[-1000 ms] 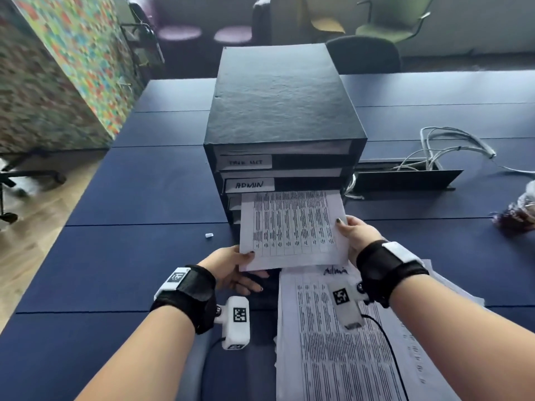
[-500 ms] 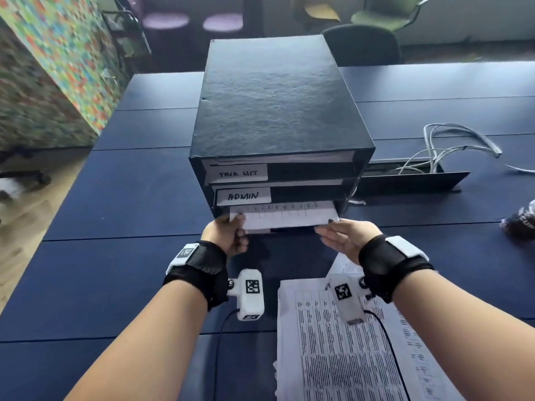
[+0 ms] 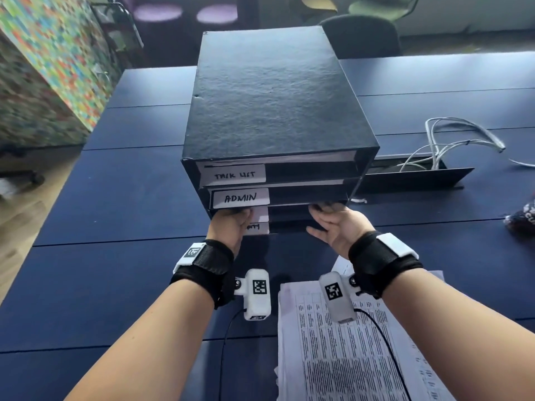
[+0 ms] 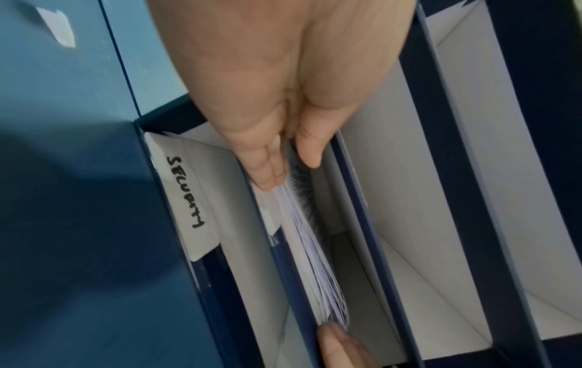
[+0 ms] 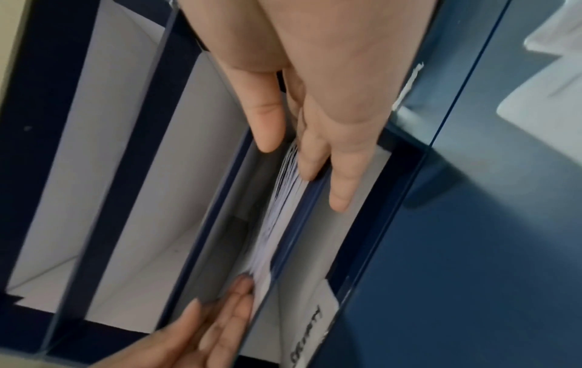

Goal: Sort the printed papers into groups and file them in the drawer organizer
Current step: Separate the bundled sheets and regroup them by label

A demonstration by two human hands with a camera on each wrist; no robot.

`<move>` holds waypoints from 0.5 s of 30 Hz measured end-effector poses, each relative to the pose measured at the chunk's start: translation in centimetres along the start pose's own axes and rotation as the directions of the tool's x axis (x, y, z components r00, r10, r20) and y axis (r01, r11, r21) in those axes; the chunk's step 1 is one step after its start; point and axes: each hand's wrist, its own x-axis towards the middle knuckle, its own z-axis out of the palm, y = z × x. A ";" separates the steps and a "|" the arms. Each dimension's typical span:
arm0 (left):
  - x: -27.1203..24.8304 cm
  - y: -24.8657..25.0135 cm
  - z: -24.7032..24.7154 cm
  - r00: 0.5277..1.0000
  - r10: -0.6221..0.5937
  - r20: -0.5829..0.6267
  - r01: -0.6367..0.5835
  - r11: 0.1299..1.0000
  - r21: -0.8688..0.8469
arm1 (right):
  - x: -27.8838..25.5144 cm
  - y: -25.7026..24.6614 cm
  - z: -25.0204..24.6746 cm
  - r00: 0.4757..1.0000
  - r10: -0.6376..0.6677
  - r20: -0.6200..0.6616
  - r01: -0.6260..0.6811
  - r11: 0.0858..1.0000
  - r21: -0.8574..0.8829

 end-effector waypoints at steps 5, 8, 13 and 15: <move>-1.2 -0.5 -0.6 0.992 0.043 0.117 -0.070 0.968 0.239 | -1.2 -0.6 -1.7 0.998 0.049 0.049 -0.038 0.977 -0.209; -2.0 -1.5 -1.2 0.984 0.018 0.177 -0.084 0.925 0.370 | -2.2 -0.5 -3.2 0.994 0.096 0.043 -0.068 0.903 -0.425; -4.6 -4.7 -1.9 0.978 -0.105 0.181 -0.045 0.738 0.673 | -4.1 0.4 -8.3 0.990 0.141 -0.015 -0.124 0.814 -0.567; -5.8 -6.1 -2.1 0.975 -0.136 0.177 -0.055 0.621 0.782 | -5.3 0.6 -10.2 0.991 0.119 -0.059 -0.132 0.837 -0.531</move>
